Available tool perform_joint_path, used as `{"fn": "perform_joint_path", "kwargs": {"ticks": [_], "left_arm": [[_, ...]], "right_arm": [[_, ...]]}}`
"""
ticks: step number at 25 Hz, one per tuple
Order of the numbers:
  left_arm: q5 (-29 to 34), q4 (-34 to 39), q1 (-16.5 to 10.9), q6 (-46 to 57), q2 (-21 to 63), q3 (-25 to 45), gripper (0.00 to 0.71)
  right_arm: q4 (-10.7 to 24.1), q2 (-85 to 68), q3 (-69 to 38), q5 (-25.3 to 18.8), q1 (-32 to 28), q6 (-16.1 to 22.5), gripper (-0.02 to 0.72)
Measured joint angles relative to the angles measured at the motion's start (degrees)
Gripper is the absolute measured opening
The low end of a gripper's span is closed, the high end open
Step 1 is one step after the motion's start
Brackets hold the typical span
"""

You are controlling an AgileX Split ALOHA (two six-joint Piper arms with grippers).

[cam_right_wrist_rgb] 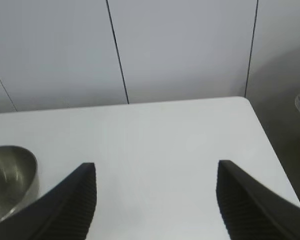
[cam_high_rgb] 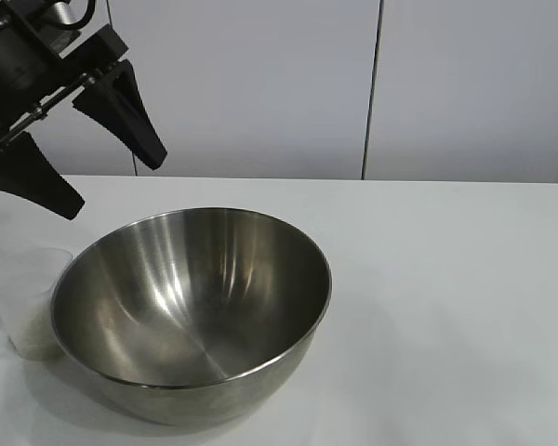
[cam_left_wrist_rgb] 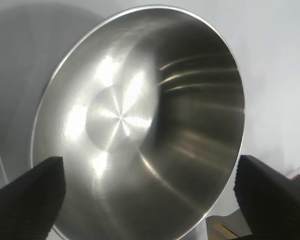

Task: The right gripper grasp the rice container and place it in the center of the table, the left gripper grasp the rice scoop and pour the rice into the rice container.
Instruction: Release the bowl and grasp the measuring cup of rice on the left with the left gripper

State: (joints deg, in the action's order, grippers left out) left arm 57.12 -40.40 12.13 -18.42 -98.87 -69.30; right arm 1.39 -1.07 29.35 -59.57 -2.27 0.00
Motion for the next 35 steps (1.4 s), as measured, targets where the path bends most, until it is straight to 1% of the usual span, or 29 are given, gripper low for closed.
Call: {"fn": "perform_joint_path", "kwargs": {"ticks": [3, 7, 23, 25, 30, 35], "left_arm": [[0.0, 0.0, 0.0, 0.0, 0.0, 0.0, 0.659], [0.0, 0.0, 0.0, 0.0, 0.0, 0.0, 0.659], [-0.4, 0.0, 0.0, 0.0, 0.0, -0.07, 0.659], [-2.41, 0.05, 0.0, 0.0, 0.0, -0.07, 0.659], [-12.41, 0.21, 0.0, -0.38, 0.0, -0.07, 0.659], [-20.76, 1.59, 0.0, -8.92, 0.44, 0.19, 0.659]], "right_arm": [[0.97, 0.0, -1.58, -1.06, 1.05, 0.57, 0.473], [1.45, 0.0, -2.6, -2.4, 1.19, 1.85, 0.473], [1.81, 0.0, -2.6, -2.39, 1.19, 2.54, 0.473], [1.81, 0.0, -2.6, -2.39, 1.19, 2.54, 0.473], [1.81, 0.0, -2.6, -2.39, 1.19, 2.6, 0.473], [1.81, 0.0, -2.6, -2.39, 1.19, 2.6, 0.473]]}}
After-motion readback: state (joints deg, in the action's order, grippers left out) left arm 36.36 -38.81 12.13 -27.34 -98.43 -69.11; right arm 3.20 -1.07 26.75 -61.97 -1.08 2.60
